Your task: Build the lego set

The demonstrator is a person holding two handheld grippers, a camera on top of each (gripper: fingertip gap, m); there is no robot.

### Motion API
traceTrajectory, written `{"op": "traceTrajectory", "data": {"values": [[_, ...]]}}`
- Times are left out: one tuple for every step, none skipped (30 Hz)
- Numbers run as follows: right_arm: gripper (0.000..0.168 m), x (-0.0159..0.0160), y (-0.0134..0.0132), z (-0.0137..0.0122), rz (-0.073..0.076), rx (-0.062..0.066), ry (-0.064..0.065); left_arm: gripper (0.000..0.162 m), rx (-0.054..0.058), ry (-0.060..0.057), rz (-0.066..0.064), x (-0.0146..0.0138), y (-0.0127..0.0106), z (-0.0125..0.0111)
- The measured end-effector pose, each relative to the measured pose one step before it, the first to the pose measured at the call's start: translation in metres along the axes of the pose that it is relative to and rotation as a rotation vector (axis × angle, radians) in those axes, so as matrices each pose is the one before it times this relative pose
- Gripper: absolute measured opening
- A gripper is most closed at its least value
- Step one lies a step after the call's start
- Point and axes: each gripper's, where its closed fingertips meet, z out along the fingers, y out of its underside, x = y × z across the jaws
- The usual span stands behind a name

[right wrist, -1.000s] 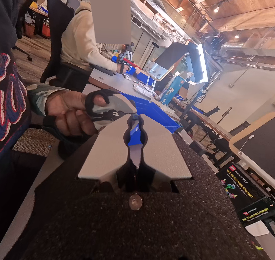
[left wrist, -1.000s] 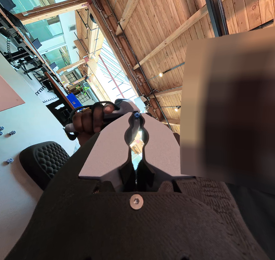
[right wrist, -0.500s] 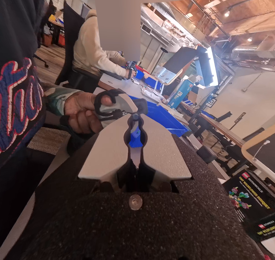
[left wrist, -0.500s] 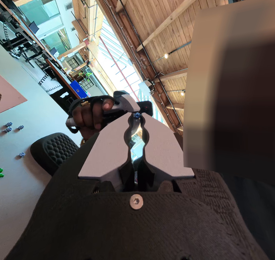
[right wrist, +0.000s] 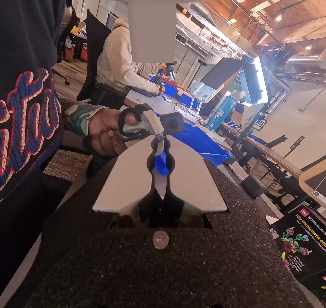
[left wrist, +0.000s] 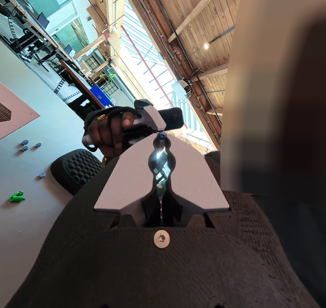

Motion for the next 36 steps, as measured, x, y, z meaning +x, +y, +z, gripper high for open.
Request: {"op": "traceTrajectory", "data": {"values": [[0.007,-0.00042,0.00037,-0.00016,0.0012,-0.0002,-0.0045,0.005,-0.0040,-0.0022,0.0022,-0.00029,0.00042,-0.00020],[0.007,-0.00045,0.00011,-0.00001,0.0017,0.0015,-0.0038,0.005,-0.0022,0.0002,0.0013,-0.00008,0.00046,-0.00016],[0.007,-0.00026,0.00026,-0.00002,0.0029,0.0014,-0.0038,0.005,-0.0005,0.0013,0.0001,-0.00006,0.00021,-0.00016],[0.007,-0.00030,0.00014,-0.00013,0.0020,0.0005,-0.0044,0.005,-0.0006,0.0014,-0.0021,-0.00020,0.00030,-0.00001],[0.007,-0.00032,0.00035,-0.00017,0.0008,0.0003,-0.0046,0.005,-0.0010,0.0008,-0.0034,-0.00018,0.00036,-0.00005],[0.007,-0.00054,-0.00009,-0.00018,0.0020,0.0026,-0.0055,0.005,-0.0017,0.0019,-0.0029,-0.00001,0.00045,0.00003],[0.007,-0.00049,-0.00016,-0.00019,0.0045,0.0041,-0.0058,0.005,-0.0018,0.0031,-0.0026,0.00014,0.00029,0.00002],[0.007,-0.00068,-0.00034,-0.00016,0.0049,0.0059,-0.0064,0.005,-0.0023,0.0039,-0.0011,0.00035,0.00037,0.00012],[0.007,-0.00064,-0.00021,-0.00017,0.0063,0.0056,-0.0068,0.006,-0.0004,0.0027,0.0006,0.00023,0.00004,0.00009],[0.007,-0.00035,0.00009,-0.00011,0.0060,0.0033,-0.0045,0.006,0.0000,0.0002,0.0009,0.00002,0.00001,0.00012],[0.007,-0.00038,0.00005,-0.00013,0.0043,0.0036,-0.0039,0.006,-0.0009,0.0002,0.0023,0.00001,0.00002,0.00002],[0.007,-0.00005,0.00032,-0.00005,0.0035,0.0015,-0.0016,0.006,-0.0022,-0.0016,0.0036,-0.00026,0.00031,-0.00003],[0.007,0.00023,0.00044,-0.00008,0.0016,0.0000,0.0008,0.006,-0.0005,-0.0035,0.0047,-0.00034,-0.00005,-0.00002],[0.007,0.00003,0.00017,0.00007,0.0005,0.0005,0.0003,0.005,-0.0013,-0.0022,0.0051,-0.00015,0.00011,-0.00012],[0.007,0.00006,0.00044,0.00007,0.0008,-0.0007,0.0007,0.005,-0.0010,-0.0027,0.0047,-0.00018,0.00007,-0.00010],[0.007,0.00021,0.00057,-0.00002,0.0006,-0.0014,0.0012,0.005,-0.0002,-0.0044,0.0053,-0.00050,-0.00009,-0.00025],[0.007,0.00014,0.00054,0.00011,0.0020,-0.0009,0.0012,0.005,-0.0003,-0.0046,0.0071,-0.00046,0.00004,-0.00020],[0.007,0.00024,0.00058,0.00017,0.0024,-0.0008,0.0013,0.005,-0.0001,-0.0050,0.0090,-0.00050,-0.00003,-0.00027],[0.007,0.00001,0.00048,-0.00001,0.0008,-0.0005,0.0010,0.005,-0.0011,-0.0055,0.0069,-0.00043,0.00009,-0.00011],[0.007,0.00015,0.00054,-0.00010,0.0020,-0.0001,0.0007,0.005,-0.0018,-0.0057,0.0047,-0.00037,0.00017,-0.00004],[0.007,-0.00005,0.00024,0.00004,0.0027,0.0012,-0.0002,0.005,-0.0026,-0.0048,0.0068,-0.00032,0.00021,-0.00006],[0.007,-0.00017,-0.00002,-0.00002,0.0022,0.0029,-0.0009,0.005,-0.0034,-0.0029,0.0077,0.00007,0.00032,0.00000],[0.007,-0.00005,-0.00020,0.00010,0.0026,0.0031,-0.0007,0.005,-0.0035,-0.0018,0.0079,0.00013,0.00032,0.00012],[0.007,0.00000,-0.00011,0.00003,0.0025,0.0026,-0.0010,0.005,-0.0033,-0.0016,0.0090,0.00029,0.00018,0.00008],[0.007,-0.00023,-0.00033,0.00009,0.0027,0.0027,-0.0026,0.005,-0.0043,-0.0011,0.0115,0.00032,0.00036,0.00009],[0.007,0.00006,-0.00008,0.00016,0.0022,0.0011,-0.0011,0.005,-0.0036,-0.0024,0.0118,0.00027,0.00020,0.00006],[0.007,-0.00003,-0.00013,0.00010,0.0017,0.0010,-0.0012,0.005,-0.0033,-0.0035,0.0138,0.00027,0.00014,0.00007],[0.007,-0.00003,-0.00024,0.00006,0.0034,0.0020,-0.0025,0.005,-0.0043,-0.0031,0.0134,0.00019,0.00018,0.00016],[0.007,-0.00008,-0.00027,0.00007,0.0032,0.0021,-0.0031,0.005,-0.0053,-0.0022,0.0120,0.00033,0.00023,0.00012],[0.007,-0.00013,-0.00014,0.00007,-0.0007,0.0010,-0.0014,0.005,-0.0060,-0.0027,0.0121,0.00027,0.00030,0.00006],[0.007,-0.00020,0.00010,-0.00001,-0.0020,-0.0013,-0.0013,0.005,-0.0074,-0.0048,0.0123,0.00004,0.00044,0.00007],[0.007,-0.00032,0.00026,-0.00002,-0.0011,-0.0021,-0.0027,0.005,-0.0088,-0.0058,0.0132,-0.00010,0.00049,-0.00010],[0.007,-0.00028,0.00056,-0.00002,-0.0021,-0.0038,-0.0022,0.004,-0.0089,-0.0071,0.0134,-0.00027,0.00070,-0.00002],[0.007,-0.00008,0.00093,0.00002,-0.0042,-0.0081,0.0000,0.004,-0.0076,-0.0098,0.0115,-0.00070,0.00060,-0.00022],[0.007,0.00001,0.00157,0.00005,-0.0078,-0.0137,0.0005,0.005,-0.0072,-0.0129,0.0111,-0.00115,0.00050,-0.00041],[0.006,-0.00035,0.00166,0.00007,-0.0105,-0.0168,-0.0020,0.005,-0.0097,-0.0134,0.0140,-0.00126,0.00101,-0.00052]]}}
